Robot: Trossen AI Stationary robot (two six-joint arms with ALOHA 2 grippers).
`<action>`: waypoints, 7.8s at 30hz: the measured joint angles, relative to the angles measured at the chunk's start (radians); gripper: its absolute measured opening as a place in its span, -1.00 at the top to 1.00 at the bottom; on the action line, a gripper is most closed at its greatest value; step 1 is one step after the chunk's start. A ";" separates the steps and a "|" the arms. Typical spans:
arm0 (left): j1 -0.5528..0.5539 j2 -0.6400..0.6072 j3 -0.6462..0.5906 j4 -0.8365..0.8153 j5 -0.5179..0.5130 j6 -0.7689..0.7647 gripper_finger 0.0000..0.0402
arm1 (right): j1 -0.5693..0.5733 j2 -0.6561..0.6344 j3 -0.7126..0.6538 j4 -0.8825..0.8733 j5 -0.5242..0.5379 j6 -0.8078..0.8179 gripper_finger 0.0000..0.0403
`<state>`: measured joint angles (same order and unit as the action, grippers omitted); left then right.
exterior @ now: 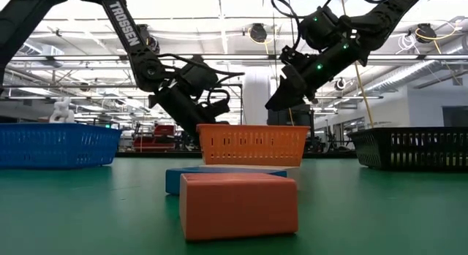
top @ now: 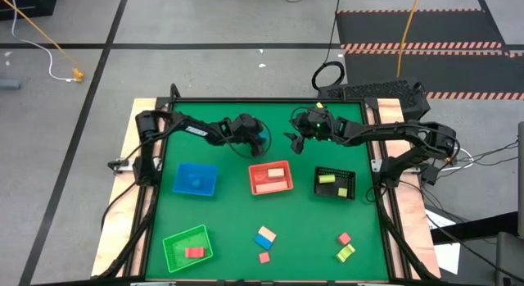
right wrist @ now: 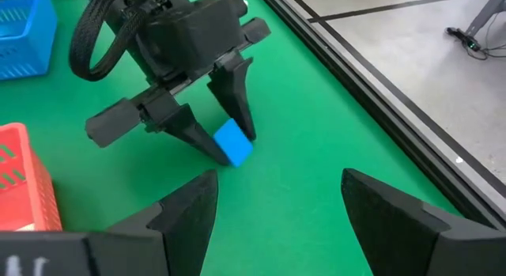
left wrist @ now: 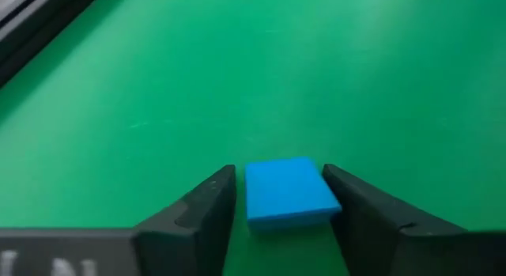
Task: Sort & place blocks by color
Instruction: Put the top blue block into the black bin, then put the top orange block into the green bin
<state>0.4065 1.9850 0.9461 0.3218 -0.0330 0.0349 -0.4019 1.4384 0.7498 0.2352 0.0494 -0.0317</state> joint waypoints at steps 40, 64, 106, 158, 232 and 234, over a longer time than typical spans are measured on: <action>-0.374 -0.755 -0.013 -1.361 -0.025 -0.685 0.33 | 0.538 -0.352 0.000 -0.704 -0.077 0.871 -0.28; -0.523 -0.698 -0.118 -1.366 -0.028 -0.833 -0.46 | 0.822 -0.351 0.000 -0.771 -0.133 1.307 -0.28; -0.644 -0.699 0.047 -1.000 -0.100 -0.726 -0.09 | 1.097 -0.093 0.000 -0.789 -0.286 1.700 -0.28; -0.742 -0.633 0.046 -0.329 -0.243 0.208 -0.09 | 0.738 -0.148 0.000 0.138 0.170 0.678 0.39; -0.797 -0.610 0.045 -0.492 -0.211 -0.244 0.30 | 0.718 -0.327 0.001 -0.305 -0.185 0.936 -0.28; -0.797 -0.625 0.045 -0.574 -0.093 -0.383 0.30 | 0.744 -0.319 0.001 -0.315 -0.185 0.944 -0.27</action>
<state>-0.3901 1.3598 0.9913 -0.2523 -0.1256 -0.3480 0.3417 1.1198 0.7509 -0.0795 -0.1356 0.9125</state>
